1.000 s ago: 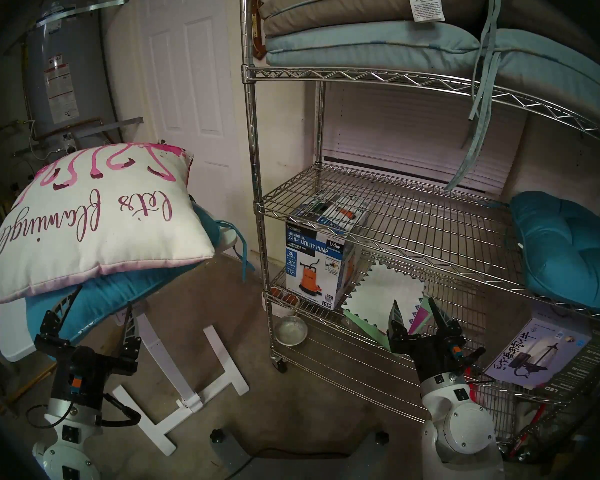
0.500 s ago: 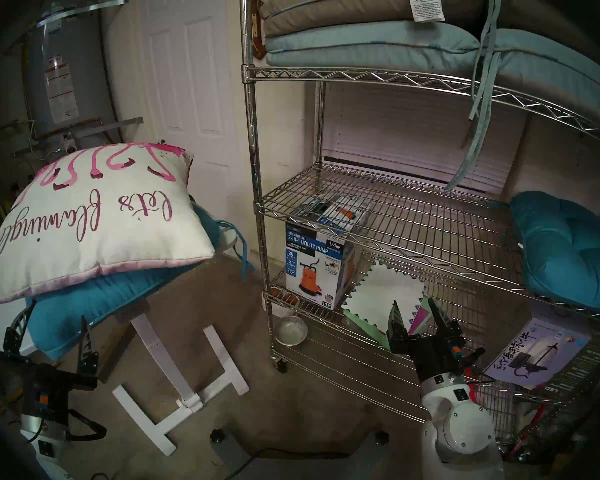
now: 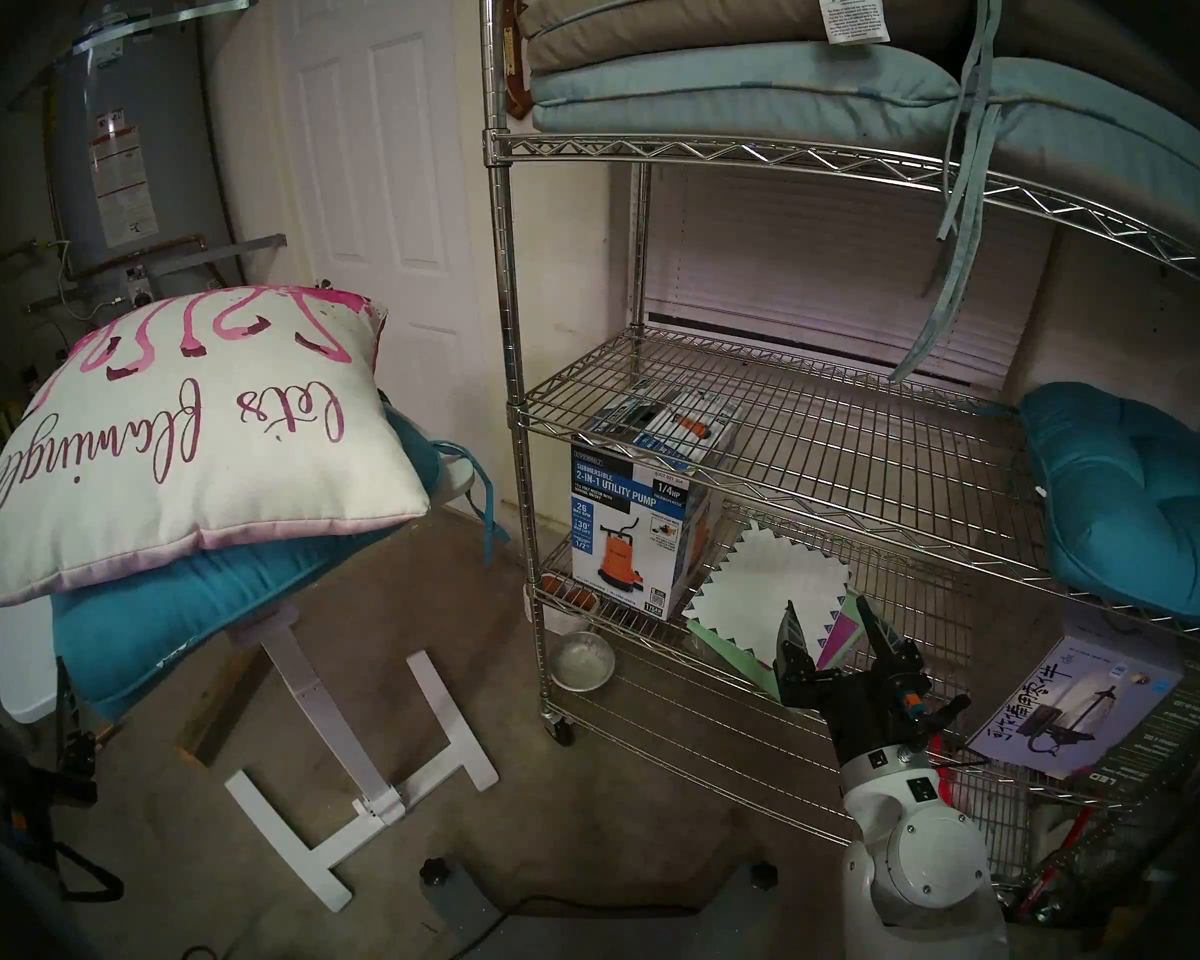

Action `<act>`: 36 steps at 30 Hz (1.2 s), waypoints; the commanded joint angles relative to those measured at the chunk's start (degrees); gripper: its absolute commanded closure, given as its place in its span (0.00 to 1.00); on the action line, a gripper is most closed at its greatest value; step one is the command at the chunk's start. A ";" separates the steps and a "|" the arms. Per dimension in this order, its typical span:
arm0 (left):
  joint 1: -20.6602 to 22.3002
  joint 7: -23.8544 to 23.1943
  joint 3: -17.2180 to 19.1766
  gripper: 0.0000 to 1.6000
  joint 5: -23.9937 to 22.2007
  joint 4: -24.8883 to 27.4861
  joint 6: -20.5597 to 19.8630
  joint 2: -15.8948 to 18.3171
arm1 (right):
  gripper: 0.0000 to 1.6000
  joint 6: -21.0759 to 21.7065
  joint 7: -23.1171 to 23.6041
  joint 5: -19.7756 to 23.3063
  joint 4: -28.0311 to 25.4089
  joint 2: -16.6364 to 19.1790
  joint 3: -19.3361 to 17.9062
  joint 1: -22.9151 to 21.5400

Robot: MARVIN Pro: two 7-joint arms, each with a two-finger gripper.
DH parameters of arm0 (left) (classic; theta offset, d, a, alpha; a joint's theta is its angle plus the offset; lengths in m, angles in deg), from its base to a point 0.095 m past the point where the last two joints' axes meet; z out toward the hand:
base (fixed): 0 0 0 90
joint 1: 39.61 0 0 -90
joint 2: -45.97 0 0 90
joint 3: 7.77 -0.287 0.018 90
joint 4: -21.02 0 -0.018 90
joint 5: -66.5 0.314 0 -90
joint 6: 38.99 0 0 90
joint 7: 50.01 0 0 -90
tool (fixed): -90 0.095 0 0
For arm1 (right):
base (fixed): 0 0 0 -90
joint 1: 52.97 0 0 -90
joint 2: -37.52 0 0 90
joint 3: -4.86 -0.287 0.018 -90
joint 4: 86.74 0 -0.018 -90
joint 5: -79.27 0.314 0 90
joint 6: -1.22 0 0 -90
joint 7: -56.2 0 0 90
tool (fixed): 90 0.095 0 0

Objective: Put cushion on the shelf

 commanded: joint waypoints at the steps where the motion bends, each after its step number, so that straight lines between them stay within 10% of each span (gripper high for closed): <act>1: -2.84 1.26 4.83 0.00 1.67 1.39 0.00 -1.94 | 0.00 -0.34 0.00 0.03 -1.24 0.03 0.00 -0.32; 22: 6.00 -1.31 9.49 0.00 13.49 1.39 -16.35 2.70 | 0.00 -0.32 0.00 0.03 -1.47 0.02 0.01 -0.19; 36: 17.53 -9.01 0.91 0.00 24.95 1.39 -32.06 12.13 | 0.00 -0.31 0.00 0.03 -1.47 0.02 0.01 -0.19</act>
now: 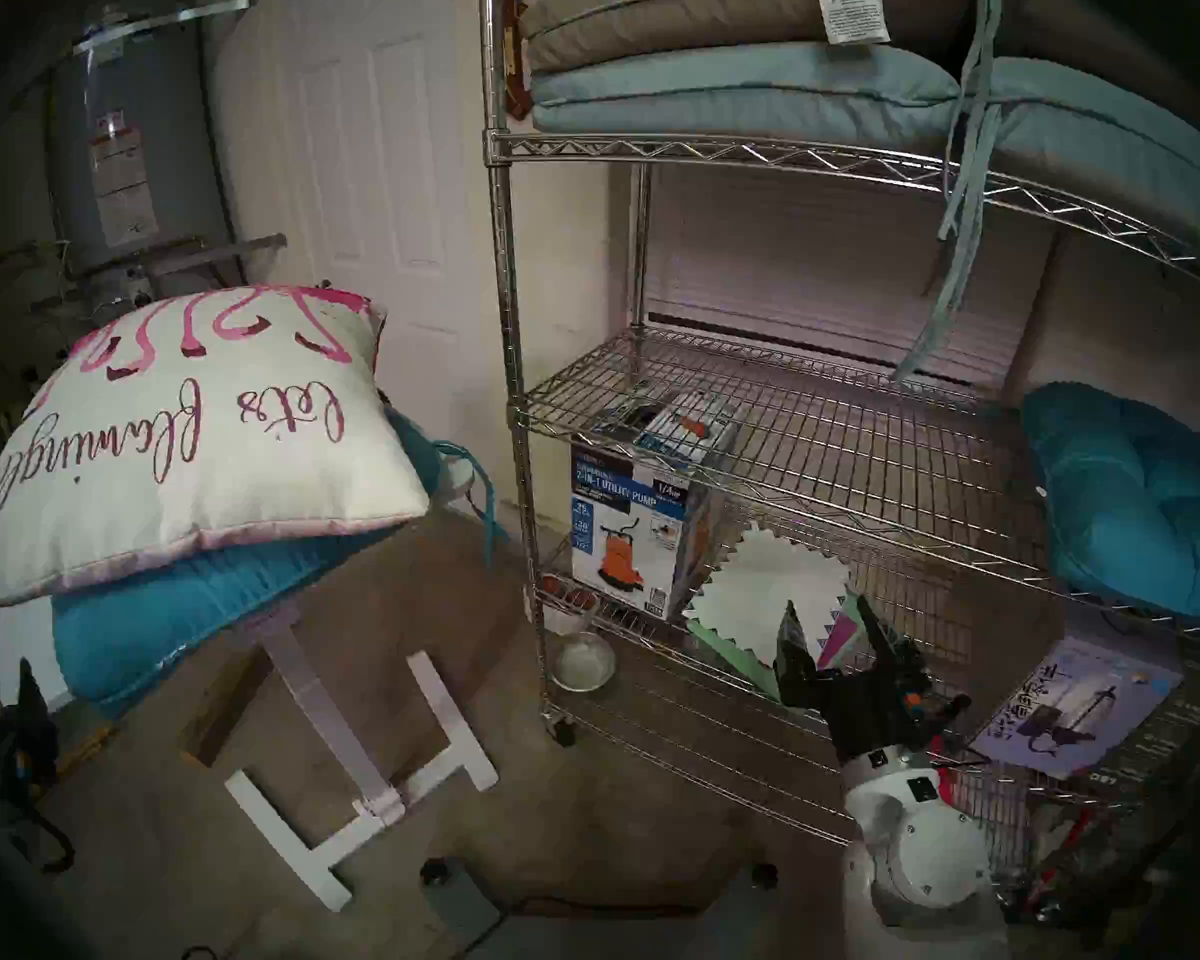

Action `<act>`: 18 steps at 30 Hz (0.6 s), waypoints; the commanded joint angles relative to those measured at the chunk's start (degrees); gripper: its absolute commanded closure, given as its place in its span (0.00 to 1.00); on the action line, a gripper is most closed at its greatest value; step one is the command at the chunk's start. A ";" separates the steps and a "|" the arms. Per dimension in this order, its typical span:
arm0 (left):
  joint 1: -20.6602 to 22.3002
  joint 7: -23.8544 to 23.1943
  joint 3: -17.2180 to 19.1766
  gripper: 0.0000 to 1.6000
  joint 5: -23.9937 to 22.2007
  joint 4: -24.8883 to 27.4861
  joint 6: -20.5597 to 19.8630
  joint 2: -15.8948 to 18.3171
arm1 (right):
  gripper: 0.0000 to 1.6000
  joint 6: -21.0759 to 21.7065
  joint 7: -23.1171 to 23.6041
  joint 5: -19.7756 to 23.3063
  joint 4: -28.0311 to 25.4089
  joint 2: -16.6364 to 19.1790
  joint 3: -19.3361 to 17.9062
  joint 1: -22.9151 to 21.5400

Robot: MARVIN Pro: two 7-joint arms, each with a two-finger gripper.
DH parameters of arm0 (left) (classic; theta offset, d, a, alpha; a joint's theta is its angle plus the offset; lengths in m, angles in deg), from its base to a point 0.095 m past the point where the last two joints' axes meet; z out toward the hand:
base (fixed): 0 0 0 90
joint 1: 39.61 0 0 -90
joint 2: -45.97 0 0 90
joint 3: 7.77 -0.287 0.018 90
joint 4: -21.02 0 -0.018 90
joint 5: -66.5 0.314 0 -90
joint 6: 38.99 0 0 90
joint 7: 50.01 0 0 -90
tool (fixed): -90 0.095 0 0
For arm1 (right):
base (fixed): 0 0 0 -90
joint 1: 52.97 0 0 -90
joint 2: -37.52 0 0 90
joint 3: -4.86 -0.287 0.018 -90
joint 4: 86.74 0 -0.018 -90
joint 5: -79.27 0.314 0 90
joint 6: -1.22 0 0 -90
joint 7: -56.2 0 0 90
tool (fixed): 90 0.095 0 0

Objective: Put cushion on the shelf

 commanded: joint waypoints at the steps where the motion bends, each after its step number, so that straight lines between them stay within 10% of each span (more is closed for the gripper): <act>1: 6.85 -1.44 -1.87 0.00 5.10 1.09 -6.11 6.65 | 0.00 -0.31 0.00 0.03 -1.38 0.02 0.01 -0.20; 18: 10.31 -6.51 1.26 0.00 12.45 0.42 -13.61 10.51 | 0.00 -0.21 0.00 0.02 -1.61 0.00 0.02 -0.07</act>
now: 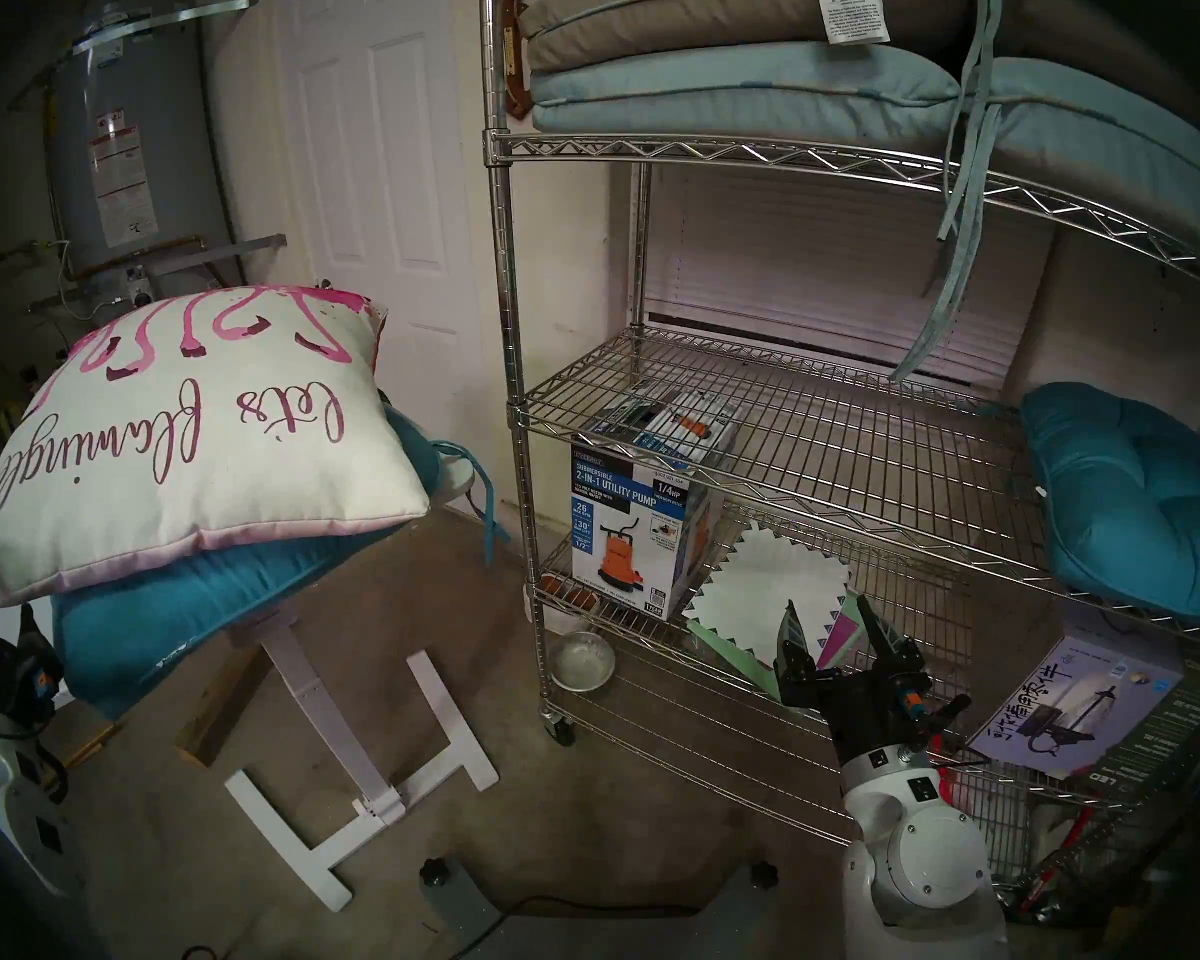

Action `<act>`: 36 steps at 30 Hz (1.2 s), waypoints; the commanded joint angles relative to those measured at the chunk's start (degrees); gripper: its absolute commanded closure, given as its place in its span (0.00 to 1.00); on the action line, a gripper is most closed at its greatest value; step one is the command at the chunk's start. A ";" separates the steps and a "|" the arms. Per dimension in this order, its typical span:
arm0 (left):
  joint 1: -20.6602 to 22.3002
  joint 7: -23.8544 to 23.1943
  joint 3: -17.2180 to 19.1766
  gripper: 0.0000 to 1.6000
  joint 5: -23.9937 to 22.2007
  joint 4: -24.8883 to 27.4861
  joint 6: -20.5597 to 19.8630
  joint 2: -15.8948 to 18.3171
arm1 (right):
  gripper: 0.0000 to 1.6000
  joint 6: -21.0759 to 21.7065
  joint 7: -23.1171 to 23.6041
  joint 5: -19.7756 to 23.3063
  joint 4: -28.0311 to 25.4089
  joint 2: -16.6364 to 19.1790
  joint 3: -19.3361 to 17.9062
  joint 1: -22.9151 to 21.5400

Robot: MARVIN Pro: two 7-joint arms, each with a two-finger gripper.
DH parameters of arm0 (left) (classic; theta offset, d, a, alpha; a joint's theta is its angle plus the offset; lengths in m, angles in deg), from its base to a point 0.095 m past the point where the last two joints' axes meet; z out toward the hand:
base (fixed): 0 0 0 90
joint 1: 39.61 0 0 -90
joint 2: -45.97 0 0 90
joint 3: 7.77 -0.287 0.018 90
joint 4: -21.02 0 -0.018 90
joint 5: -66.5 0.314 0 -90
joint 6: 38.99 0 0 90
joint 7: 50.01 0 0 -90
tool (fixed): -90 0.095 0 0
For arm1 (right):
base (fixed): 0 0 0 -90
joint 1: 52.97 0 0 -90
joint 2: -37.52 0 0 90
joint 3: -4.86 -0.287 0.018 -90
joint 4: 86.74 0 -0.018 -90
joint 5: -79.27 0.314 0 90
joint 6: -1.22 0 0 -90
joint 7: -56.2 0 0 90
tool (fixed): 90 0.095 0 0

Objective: Put cushion on the shelf

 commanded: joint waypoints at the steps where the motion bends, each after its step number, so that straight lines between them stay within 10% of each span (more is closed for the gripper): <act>1: 1.34 -0.30 1.58 0.00 1.64 0.16 -1.03 2.51 | 0.00 -0.21 0.00 0.02 -1.52 0.00 0.02 -0.08; 36: 10.03 -0.99 -3.67 0.00 3.71 -6.38 -0.29 7.92 | 0.00 -0.20 0.00 0.02 -1.53 0.00 0.02 -0.07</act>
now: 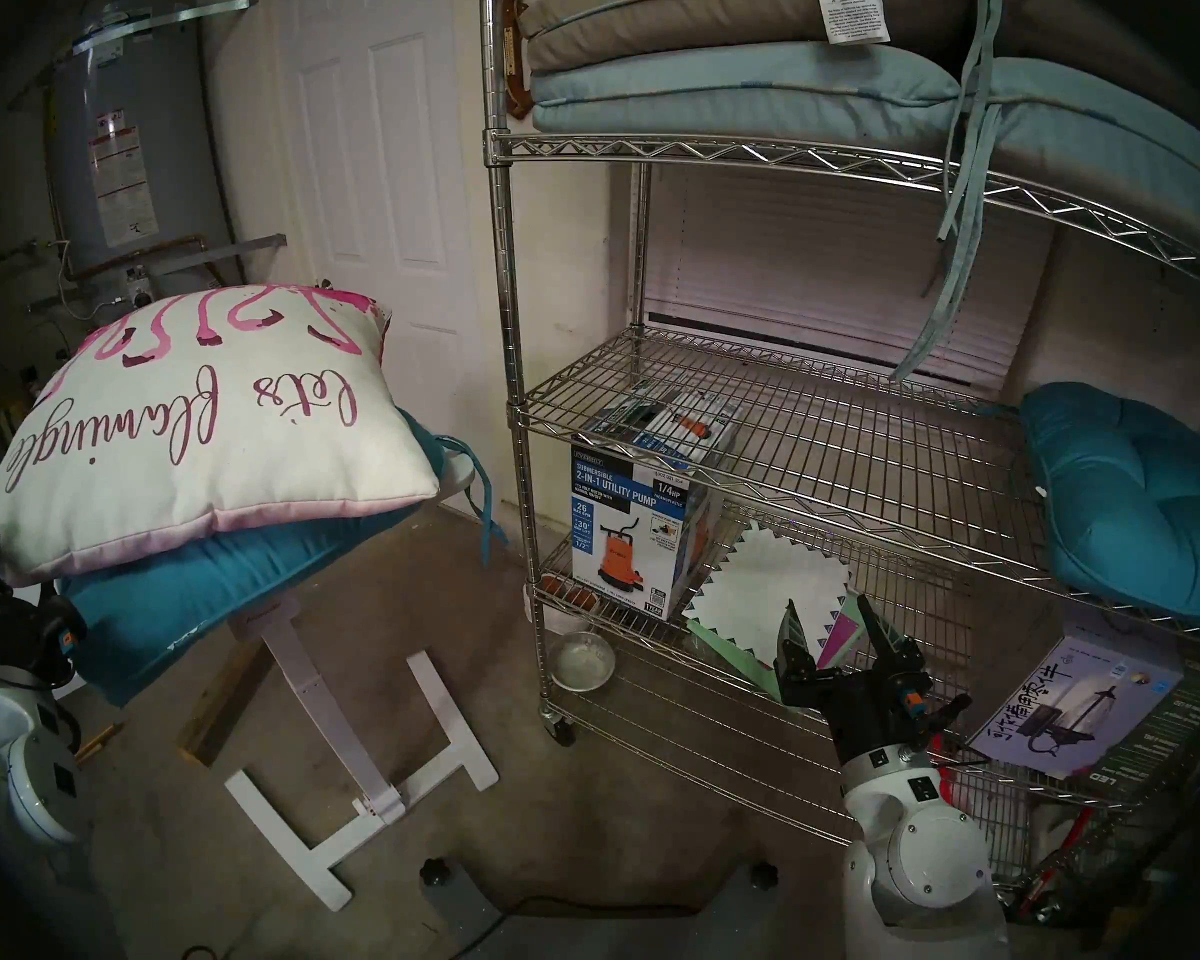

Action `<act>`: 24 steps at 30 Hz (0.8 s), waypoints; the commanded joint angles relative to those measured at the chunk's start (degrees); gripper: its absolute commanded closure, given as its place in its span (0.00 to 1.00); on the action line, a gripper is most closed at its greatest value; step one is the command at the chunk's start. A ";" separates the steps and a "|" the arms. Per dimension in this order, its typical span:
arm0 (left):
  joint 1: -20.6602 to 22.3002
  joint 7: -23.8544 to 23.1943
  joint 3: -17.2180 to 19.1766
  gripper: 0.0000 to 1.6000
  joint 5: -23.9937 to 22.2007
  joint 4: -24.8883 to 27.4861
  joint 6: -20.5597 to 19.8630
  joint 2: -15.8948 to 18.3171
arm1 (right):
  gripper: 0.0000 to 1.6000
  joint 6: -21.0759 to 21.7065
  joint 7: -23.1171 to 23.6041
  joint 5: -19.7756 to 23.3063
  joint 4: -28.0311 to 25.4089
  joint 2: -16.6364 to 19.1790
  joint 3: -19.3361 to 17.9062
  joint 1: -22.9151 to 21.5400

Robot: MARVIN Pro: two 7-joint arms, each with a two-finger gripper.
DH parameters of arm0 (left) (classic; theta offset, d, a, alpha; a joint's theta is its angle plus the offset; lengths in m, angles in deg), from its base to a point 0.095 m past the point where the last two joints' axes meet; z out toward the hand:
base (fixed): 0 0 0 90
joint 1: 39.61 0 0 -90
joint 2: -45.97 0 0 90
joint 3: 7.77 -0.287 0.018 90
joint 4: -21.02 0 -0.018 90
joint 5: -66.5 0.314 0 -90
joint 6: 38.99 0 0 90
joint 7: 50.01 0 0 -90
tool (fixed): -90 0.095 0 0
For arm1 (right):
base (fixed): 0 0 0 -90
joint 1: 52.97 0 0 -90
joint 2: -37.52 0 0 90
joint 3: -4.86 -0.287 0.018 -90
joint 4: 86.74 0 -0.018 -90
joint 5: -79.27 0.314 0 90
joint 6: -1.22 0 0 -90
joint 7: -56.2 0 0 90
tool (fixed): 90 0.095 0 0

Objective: Put cushion on the shelf

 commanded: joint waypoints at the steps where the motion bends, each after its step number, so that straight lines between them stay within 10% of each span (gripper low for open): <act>1: 0.77 0.26 0.28 0.00 -0.10 1.28 0.60 1.13 | 0.00 -0.20 0.00 0.02 -1.44 0.00 0.02 -0.09; 24: 1.30 -0.14 0.43 0.00 0.32 1.25 1.10 0.68 | 0.00 -0.19 0.00 0.02 -1.45 0.00 0.02 -0.09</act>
